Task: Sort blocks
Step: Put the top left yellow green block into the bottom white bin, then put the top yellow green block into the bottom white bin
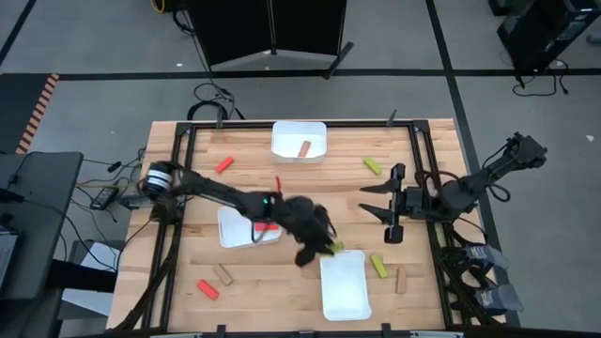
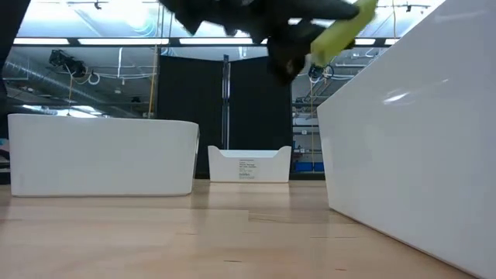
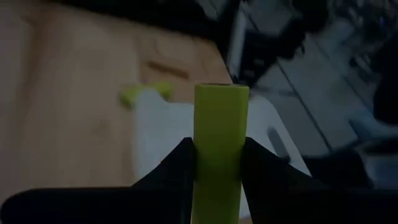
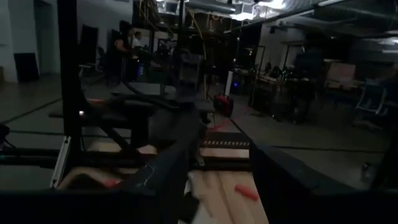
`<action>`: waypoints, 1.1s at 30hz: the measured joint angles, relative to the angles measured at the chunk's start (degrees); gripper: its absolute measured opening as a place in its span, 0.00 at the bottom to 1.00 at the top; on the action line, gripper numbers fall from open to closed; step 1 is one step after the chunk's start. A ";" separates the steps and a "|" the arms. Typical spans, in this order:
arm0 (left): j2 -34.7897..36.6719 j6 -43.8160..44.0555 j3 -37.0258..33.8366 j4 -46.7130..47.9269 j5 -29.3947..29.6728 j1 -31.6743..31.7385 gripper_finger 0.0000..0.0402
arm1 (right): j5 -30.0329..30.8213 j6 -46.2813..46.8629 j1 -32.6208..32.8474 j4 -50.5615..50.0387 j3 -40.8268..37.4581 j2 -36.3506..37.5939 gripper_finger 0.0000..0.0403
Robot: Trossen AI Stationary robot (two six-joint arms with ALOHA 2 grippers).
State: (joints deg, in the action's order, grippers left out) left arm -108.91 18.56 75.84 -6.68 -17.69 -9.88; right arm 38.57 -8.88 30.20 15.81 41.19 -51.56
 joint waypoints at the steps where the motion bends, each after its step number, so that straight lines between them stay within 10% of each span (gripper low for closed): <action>1: -1.45 -0.10 2.37 1.46 0.07 -1.00 0.26 | 0.00 0.68 0.07 0.01 0.00 -0.10 0.45; 12: -12.84 1.73 14.81 10.82 1.75 -5.82 0.27 | -2.19 2.97 1.14 -1.06 0.02 -0.79 0.45; 17: -12.78 1.78 14.70 11.64 3.74 -5.73 0.52 | -1.07 3.35 2.40 -1.96 0.00 -0.99 0.46; 23: -8.80 -0.60 14.16 9.31 7.95 -5.52 0.72 | 3.88 5.06 3.35 -4.50 0.02 -0.99 0.46; 33: 12.15 -3.18 -6.18 0.27 19.32 -3.17 0.67 | 21.15 19.66 1.99 -18.71 0.03 -1.17 0.46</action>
State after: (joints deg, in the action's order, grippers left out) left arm -96.76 15.38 69.65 -6.42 1.63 -13.05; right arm 59.72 10.77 32.18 -2.90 41.22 -52.73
